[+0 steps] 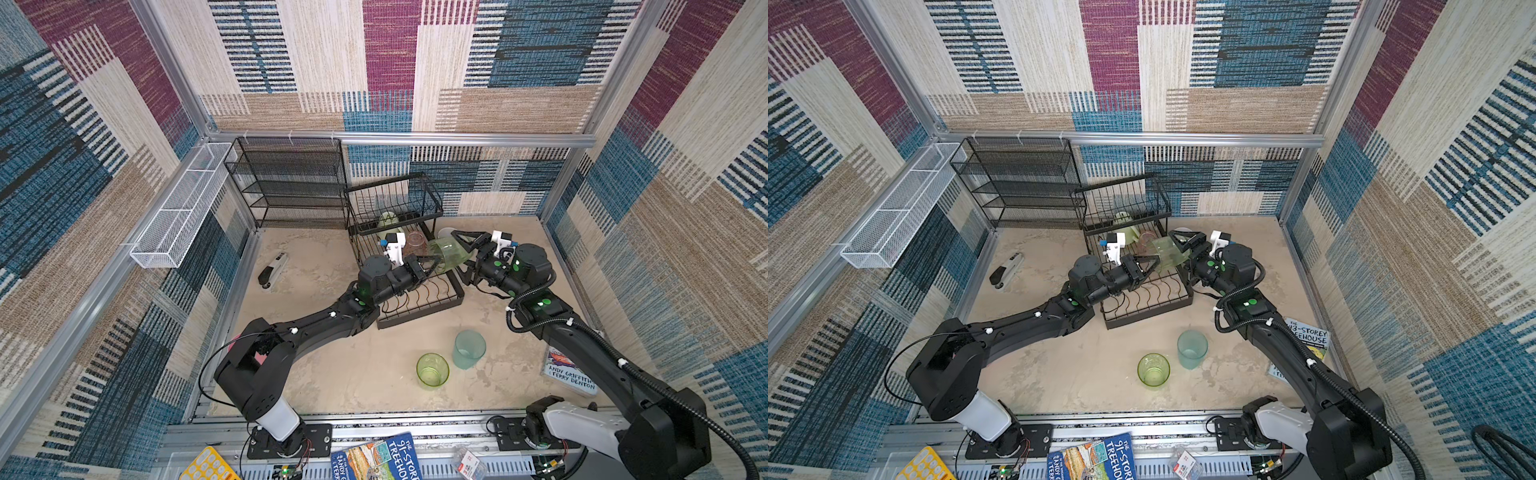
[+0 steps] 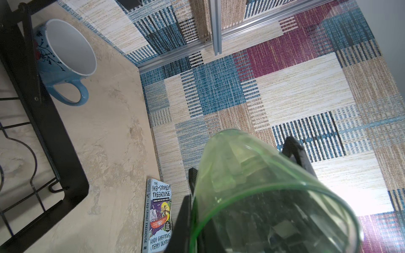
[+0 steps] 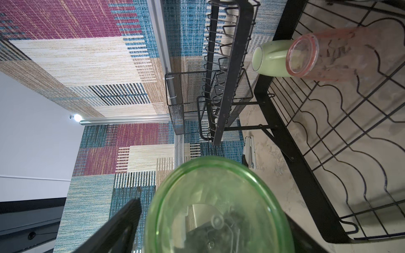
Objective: Load cups into a dish rack
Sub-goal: Pick up the cup from the center of the table.
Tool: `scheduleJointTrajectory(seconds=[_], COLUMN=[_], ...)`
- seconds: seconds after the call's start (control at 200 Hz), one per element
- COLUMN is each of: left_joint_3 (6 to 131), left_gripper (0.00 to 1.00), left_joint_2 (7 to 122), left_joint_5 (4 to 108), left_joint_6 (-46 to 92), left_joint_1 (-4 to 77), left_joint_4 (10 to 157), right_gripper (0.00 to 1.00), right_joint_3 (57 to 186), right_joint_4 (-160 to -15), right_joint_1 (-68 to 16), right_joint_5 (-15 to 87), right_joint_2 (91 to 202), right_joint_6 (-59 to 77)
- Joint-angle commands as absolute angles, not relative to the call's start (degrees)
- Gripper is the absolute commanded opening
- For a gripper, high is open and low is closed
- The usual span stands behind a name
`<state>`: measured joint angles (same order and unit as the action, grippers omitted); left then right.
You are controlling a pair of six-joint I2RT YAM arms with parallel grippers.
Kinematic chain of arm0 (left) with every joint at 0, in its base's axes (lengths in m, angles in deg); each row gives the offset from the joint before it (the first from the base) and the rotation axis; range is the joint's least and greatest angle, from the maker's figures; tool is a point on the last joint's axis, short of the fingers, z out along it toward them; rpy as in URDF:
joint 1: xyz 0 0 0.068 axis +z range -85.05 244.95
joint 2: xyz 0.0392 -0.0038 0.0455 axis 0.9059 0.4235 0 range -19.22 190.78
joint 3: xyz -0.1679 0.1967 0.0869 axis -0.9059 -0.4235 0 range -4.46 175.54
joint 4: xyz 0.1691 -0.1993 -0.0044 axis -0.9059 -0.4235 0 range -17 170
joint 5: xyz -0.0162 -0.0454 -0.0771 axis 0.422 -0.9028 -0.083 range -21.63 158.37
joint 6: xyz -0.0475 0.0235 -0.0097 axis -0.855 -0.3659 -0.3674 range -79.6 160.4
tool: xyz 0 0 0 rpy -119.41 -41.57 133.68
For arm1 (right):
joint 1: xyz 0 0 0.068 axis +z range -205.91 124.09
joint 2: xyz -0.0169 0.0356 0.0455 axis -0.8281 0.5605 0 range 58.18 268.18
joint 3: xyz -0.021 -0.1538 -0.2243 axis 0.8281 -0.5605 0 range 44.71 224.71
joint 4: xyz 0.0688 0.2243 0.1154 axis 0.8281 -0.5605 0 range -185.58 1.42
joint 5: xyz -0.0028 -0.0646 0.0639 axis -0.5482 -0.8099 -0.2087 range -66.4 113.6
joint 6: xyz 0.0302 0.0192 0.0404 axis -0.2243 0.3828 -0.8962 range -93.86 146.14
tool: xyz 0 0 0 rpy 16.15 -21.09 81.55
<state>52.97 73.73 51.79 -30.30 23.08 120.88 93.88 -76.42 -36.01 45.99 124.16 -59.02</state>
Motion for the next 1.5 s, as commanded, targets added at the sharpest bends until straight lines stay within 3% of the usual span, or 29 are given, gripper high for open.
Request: scheduleJointTrajectory(seconds=[0.0, 0.225, 0.436, 0.656, 0.927, 1.337, 1.498], left_joint_3=[53.9, 55.4, 56.1, 55.9, 53.4, 54.2, 58.8], left_gripper=[0.06, 0.07, 0.08, 0.37, 0.52, 0.68, 0.72], left_joint_2=[74.5, 76.4, 77.1, 76.1, 70.5, 57.9, 55.8], left_joint_5=[52.7, 53.1, 52.9, 52.1, 51.7, 49.0, 47.1], left_joint_6=[-30.3, -30.4, -30.3, -29.0, -24.3, -9.8, -1.9], left_joint_1=[23.0, 22.6, 22.4, 22.5, 23.1, 32.5, 37.4], left_joint_4=[123.7, 124.1, 124.0, 122.8, 115.7, 79.1, 65.5], right_gripper=[0.89, 0.89, 0.75, 0.65, 0.61, 0.60, 0.61], right_joint_3=[93.8, 93.5, 93.4, 94.7, 97.8, 95.9, 95.7], right_joint_4=[-76.0, -76.1, -76.1, -79.1, -86.7, -87.8, -86.0], right_joint_1=[-35.9, -36.0, -35.9, -36.0, -36.0, -34.8, -30.2], right_joint_5=[45.4, 45.1, 44.0, 40.9, 33.2, 23.3, 15.2], right_joint_2=[123.8, 123.9, 123.7, 122.2, 120.7, 123.9, 128.5], right_joint_6=[-58.9, -58.6, -58.1, -54.7, -42.0, -21.6, -13.6])
